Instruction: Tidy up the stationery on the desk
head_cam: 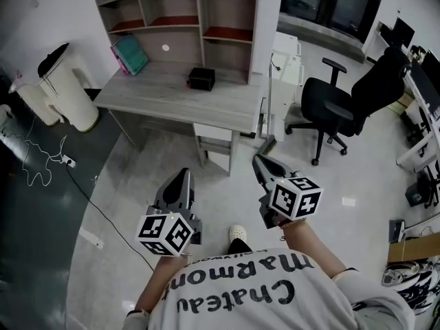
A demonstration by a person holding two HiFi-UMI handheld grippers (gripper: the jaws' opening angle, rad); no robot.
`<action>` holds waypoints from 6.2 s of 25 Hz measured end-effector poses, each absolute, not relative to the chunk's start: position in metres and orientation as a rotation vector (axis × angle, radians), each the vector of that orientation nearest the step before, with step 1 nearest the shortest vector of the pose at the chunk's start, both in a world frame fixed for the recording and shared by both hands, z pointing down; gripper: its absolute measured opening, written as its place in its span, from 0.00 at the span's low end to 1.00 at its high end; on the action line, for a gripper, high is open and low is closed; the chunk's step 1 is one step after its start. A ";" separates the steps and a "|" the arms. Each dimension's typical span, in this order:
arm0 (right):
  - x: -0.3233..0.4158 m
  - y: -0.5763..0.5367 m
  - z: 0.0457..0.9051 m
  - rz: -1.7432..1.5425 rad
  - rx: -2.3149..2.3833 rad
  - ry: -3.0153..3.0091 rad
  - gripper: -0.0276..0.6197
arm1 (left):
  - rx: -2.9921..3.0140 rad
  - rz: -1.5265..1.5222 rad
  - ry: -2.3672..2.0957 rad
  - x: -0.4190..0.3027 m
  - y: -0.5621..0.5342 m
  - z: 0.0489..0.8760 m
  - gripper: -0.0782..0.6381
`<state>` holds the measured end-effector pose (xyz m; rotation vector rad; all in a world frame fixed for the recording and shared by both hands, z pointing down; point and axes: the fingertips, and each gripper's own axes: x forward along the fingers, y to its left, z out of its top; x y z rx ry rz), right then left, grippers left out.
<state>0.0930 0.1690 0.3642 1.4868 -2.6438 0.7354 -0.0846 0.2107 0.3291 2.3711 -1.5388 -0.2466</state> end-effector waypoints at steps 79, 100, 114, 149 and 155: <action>-0.060 -0.317 0.379 0.897 1.462 -2.647 0.07 | 2.380 -0.183 -1.422 -0.243 -0.280 0.326 0.13; -0.113 -0.374 0.468 0.333 0.871 -2.322 0.60 | 2.193 -0.184 -1.489 -0.311 -0.291 0.374 0.13; -0.119 -0.393 0.531 0.095 0.393 -1.963 0.70 | 2.092 -0.156 -1.534 -0.332 -0.281 0.401 0.13; -0.120 -0.399 0.572 0.213 0.314 -1.668 0.73 | 2.024 -0.162 -1.550 -0.341 -0.290 0.417 0.13; -0.123 -0.396 0.570 0.192 0.339 -1.701 0.73 | 2.032 -0.172 -1.549 -0.342 -0.287 0.414 0.13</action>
